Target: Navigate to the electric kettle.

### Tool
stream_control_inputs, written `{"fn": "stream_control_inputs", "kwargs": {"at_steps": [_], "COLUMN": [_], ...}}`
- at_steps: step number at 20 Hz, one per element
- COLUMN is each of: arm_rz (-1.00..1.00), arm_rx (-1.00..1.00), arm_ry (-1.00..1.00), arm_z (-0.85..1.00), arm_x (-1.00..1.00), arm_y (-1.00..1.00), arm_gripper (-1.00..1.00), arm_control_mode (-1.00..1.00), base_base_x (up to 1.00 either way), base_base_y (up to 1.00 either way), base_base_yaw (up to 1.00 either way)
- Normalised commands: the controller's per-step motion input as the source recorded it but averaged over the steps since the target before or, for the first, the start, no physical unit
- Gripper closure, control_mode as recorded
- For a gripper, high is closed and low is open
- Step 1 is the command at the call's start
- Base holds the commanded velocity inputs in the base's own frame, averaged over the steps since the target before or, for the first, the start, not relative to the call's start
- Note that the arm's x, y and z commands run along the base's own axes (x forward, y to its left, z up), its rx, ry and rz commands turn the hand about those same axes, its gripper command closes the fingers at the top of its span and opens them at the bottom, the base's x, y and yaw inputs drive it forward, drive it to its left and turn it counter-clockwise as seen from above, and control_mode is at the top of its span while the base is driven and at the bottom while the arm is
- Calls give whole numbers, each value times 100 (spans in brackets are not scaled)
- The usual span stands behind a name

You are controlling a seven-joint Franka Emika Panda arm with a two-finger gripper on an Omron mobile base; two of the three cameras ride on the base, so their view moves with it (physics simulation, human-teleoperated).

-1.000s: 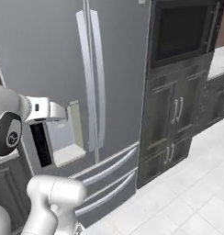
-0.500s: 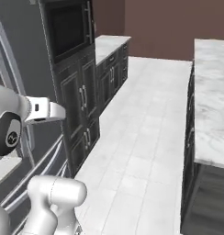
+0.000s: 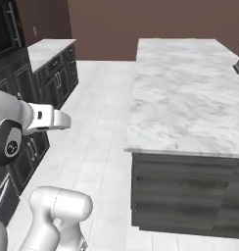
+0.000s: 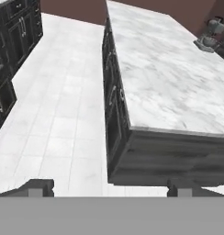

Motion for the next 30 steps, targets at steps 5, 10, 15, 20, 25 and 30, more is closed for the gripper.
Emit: {"fn": "stream_control_inputs", "kwargs": {"at_steps": [5, 10, 15, 20, 25, 30], "arm_rz": [0, 0, 0, 0, 0, 0], "arm_rx": [0, 0, 0, 0, 0, 0], "arm_ry": [0, 0, 0, 0, 0, 0], "arm_z": [0, 0, 0, 0, 0, 0], "arm_x": [0, 0, 0, 0, 0, 0], "arm_y": [0, 0, 0, 0, 0, 0], "arm_gripper": [-100, -100, -100, -100, -100, -100], "arm_control_mode": [100, 100, 100, 100, 100, 100], "base_base_x": [41, 14, -18, -21, 0, 0], "base_base_y": [-97, -100, -100, -100, -88, -23], "base_base_yaw": [12, 44, 36, -12, -71, -89]}}
